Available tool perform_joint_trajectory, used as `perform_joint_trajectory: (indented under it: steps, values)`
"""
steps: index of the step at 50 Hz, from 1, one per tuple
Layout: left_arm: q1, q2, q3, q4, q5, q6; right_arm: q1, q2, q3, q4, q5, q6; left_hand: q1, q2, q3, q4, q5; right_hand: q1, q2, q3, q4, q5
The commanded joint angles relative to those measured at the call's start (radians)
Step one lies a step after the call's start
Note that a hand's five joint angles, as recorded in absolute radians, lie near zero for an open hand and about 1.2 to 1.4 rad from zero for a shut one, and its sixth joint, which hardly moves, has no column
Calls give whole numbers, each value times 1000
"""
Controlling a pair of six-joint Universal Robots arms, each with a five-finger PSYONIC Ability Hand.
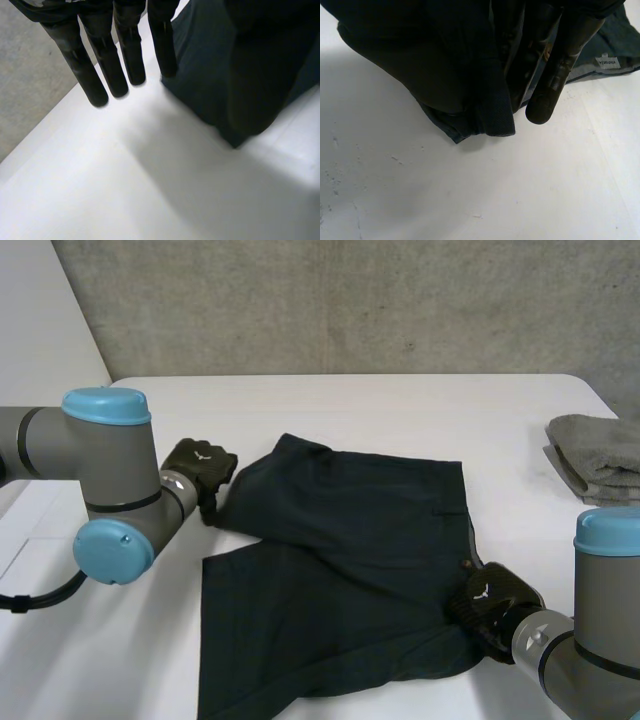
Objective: Fold the laundry.
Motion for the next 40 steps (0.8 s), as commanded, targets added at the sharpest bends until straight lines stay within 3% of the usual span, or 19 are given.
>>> perform_joint_trajectory:
  steps: [1, 12, 20, 27, 31, 40]
  values:
    - [-1, 6, -8, 3, -34, 26, 0, 0, 0, 0, 0, 0, -86, -119, -124, -116, -116, 419, 225, 213, 207, 221]
    - [-7, 175, -134, 62, -7, -10, -12, -6, -10, -40, 2, 15, -98, -131, -136, -128, -128, 419, 225, 213, 207, 221]
    - [-6, 394, -358, 39, 143, -81, -12, -9, -38, -45, 2, 127, -65, -99, -103, -96, -96, 419, 225, 213, 207, 221]
    - [-15, 572, -540, -90, 154, -267, -33, -8, -50, -77, -1, 222, -48, -81, -86, -78, -78, 419, 225, 213, 207, 221]
    - [-61, 628, -616, -165, 160, -350, -35, -9, -52, -80, 0, 230, -48, -81, -86, -78, -78, 419, 225, 213, 207, 221]
    - [-119, 631, -749, -190, 150, -381, -38, -6, -52, -127, -1, 284, -30, -64, -68, -60, -60, 419, 225, 213, 207, 221]
